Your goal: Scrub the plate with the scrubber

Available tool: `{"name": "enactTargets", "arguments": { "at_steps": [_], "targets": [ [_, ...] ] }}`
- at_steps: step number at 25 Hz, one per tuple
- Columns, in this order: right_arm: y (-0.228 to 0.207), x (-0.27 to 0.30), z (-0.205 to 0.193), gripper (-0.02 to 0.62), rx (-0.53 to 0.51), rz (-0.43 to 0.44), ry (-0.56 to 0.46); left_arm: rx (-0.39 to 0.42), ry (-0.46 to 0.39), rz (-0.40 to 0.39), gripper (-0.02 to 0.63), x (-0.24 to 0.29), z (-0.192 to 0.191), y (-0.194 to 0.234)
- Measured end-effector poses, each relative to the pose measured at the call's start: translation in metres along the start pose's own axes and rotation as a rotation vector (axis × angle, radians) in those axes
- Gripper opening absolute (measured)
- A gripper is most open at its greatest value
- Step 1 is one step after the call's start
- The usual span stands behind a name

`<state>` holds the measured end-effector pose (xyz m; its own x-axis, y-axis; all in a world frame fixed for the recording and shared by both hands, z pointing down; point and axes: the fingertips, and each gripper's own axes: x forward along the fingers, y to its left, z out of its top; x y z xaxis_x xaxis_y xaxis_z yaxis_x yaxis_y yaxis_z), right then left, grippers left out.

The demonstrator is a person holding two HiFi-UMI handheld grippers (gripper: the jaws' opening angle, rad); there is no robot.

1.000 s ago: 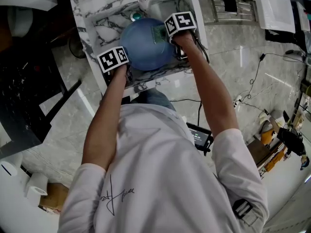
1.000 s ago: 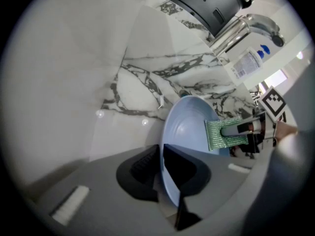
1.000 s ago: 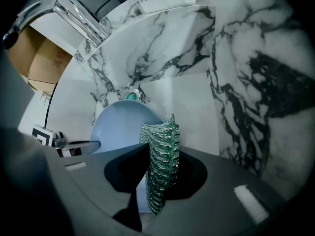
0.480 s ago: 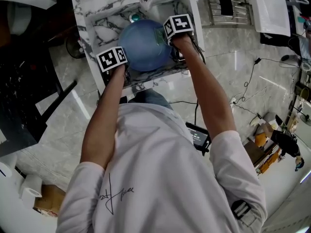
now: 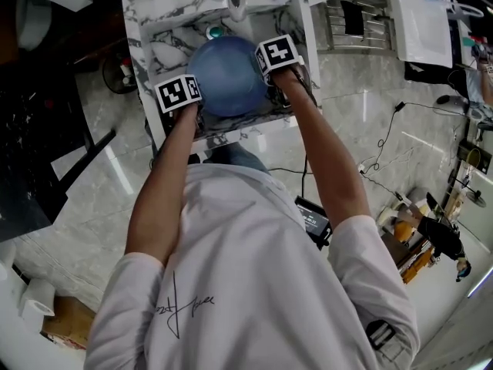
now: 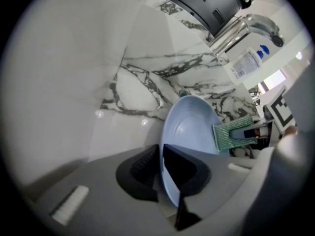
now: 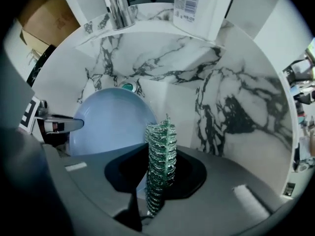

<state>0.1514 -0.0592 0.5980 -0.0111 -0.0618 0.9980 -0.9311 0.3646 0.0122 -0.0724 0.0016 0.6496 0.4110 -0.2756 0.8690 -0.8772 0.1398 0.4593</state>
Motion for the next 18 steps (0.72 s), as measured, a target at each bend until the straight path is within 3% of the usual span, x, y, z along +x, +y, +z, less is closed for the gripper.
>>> {"name": "enactTargets", "arguments": {
  "at_steps": [5, 11, 18],
  "targets": [
    [0.015, -0.011, 0.004, 0.067, -0.026, 0.048, -0.066, -0.004, -0.003, 0.001, 0.083, 0.002, 0.001, 0.001],
    [0.047, -0.021, 0.011, 0.066, 0.07, 0.231, -0.103, -0.009, -0.008, -0.008, 0.084, 0.004, 0.003, 0.0],
    [0.095, -0.019, 0.008, 0.066, 0.082, 0.376, -0.085, -0.009, -0.013, -0.013, 0.083, 0.002, 0.002, -0.001]
  ]
}}
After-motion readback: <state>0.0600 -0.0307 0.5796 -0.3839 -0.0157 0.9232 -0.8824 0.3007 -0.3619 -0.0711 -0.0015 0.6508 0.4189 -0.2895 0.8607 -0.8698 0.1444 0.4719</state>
